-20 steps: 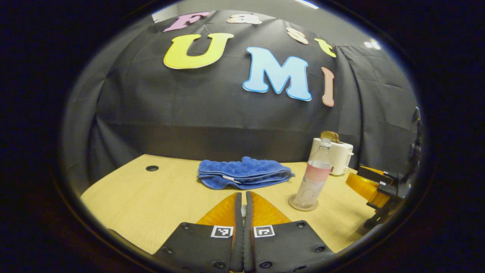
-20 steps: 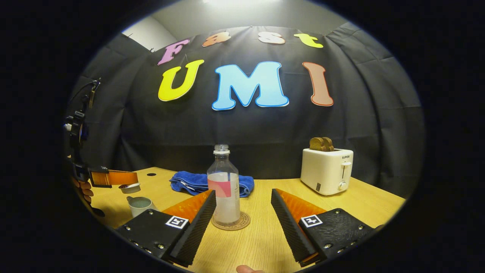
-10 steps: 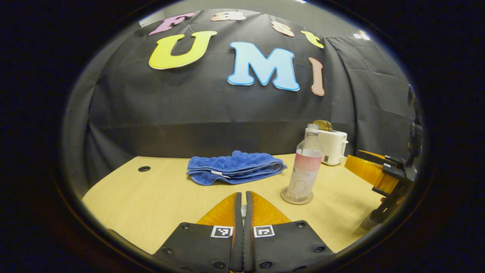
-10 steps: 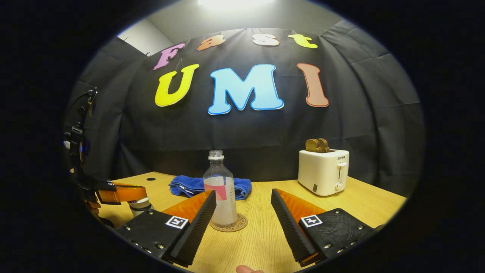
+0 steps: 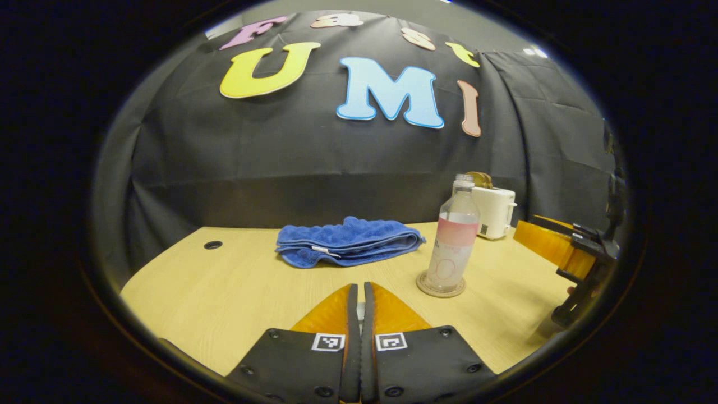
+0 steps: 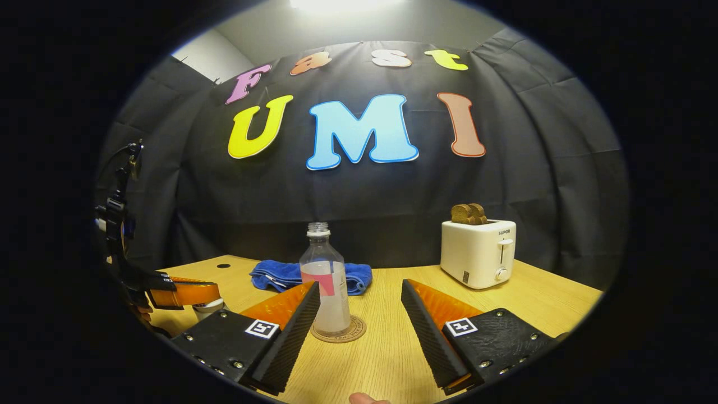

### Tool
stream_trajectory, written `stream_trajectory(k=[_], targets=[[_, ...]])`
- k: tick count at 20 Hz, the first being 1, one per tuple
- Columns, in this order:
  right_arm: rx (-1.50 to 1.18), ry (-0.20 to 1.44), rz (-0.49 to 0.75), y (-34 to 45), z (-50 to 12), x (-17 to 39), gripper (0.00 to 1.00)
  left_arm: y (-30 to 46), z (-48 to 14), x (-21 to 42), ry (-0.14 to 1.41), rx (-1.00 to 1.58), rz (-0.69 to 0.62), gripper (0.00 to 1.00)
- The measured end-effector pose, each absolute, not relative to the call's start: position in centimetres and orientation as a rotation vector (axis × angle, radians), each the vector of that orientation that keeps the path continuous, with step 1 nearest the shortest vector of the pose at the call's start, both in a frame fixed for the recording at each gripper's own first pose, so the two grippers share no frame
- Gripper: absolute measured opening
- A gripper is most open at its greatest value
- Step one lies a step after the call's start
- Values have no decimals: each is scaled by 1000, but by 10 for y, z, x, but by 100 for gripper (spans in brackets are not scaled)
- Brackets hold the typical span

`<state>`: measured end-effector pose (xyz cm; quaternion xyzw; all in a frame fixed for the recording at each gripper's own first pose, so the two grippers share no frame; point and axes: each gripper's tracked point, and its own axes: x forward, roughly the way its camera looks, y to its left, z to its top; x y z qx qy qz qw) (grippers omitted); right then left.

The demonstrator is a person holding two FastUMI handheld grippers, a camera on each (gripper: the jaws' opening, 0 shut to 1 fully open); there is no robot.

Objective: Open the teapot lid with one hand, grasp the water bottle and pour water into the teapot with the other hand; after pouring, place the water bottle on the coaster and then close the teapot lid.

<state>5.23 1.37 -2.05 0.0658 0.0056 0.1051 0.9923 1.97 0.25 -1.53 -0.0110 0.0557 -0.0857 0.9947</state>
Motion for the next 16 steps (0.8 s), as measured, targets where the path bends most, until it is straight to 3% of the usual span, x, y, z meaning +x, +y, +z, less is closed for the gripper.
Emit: stream_trajectory(k=[16], targets=[[138,-10,226,19,-13,47,93,6,-13,9,95,-28,-148,22]])
